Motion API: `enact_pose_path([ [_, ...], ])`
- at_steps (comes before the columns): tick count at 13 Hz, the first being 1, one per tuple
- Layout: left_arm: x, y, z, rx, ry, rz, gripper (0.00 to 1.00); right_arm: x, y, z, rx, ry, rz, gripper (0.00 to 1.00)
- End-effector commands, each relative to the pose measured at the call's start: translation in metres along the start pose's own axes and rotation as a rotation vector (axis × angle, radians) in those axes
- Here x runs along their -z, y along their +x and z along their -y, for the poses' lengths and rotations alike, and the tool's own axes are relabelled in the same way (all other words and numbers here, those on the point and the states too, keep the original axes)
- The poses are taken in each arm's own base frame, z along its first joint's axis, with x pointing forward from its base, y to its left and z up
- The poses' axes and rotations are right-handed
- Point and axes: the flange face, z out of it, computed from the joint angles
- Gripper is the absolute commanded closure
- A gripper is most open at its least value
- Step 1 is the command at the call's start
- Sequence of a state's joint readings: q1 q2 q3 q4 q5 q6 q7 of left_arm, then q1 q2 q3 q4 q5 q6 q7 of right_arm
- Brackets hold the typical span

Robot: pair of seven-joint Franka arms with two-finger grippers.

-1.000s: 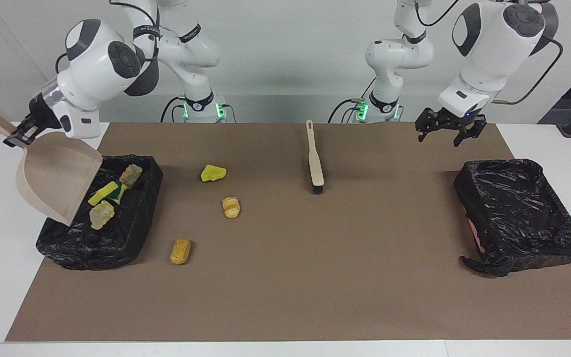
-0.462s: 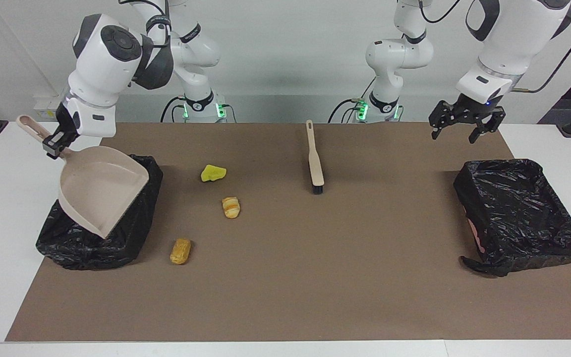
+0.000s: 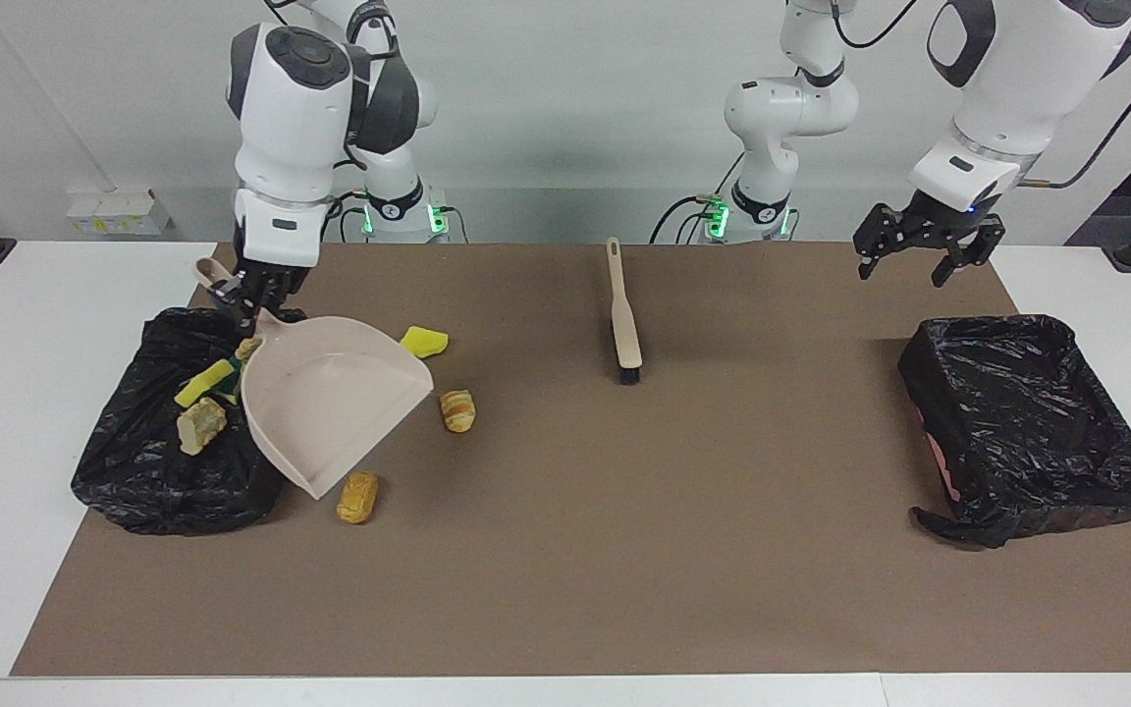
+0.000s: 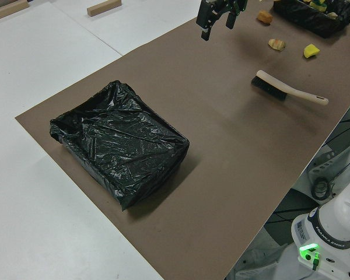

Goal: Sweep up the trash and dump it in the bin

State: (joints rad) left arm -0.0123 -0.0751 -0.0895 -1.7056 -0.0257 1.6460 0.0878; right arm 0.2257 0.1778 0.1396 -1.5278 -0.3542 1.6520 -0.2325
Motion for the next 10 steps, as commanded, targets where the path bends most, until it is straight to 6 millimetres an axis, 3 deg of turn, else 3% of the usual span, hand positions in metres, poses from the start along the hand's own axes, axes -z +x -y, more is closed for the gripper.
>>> enact_pose_path([
  [1, 0.011, 0.001, 0.001, 0.004, -0.006, -0.005, 0.0, 0.003, 0.055, 0.045, -0.262, 0.143, -0.01, 1.0],
  [5, 0.009, 0.0, 0.003, -0.001, -0.007, -0.007, 0.0, 0.01, 0.112, 0.134, -0.495, 0.27, -0.012, 1.0],
  [8, 0.006, -0.001, 0.003, -0.002, -0.008, 0.001, 0.0, -0.01, 0.154, 0.189, -0.617, 0.306, -0.02, 1.0],
  [10, 0.004, -0.001, 0.003, -0.002, -0.008, 0.005, 0.0, -0.025, 0.169, 0.219, -0.652, 0.317, -0.027, 1.0],
])
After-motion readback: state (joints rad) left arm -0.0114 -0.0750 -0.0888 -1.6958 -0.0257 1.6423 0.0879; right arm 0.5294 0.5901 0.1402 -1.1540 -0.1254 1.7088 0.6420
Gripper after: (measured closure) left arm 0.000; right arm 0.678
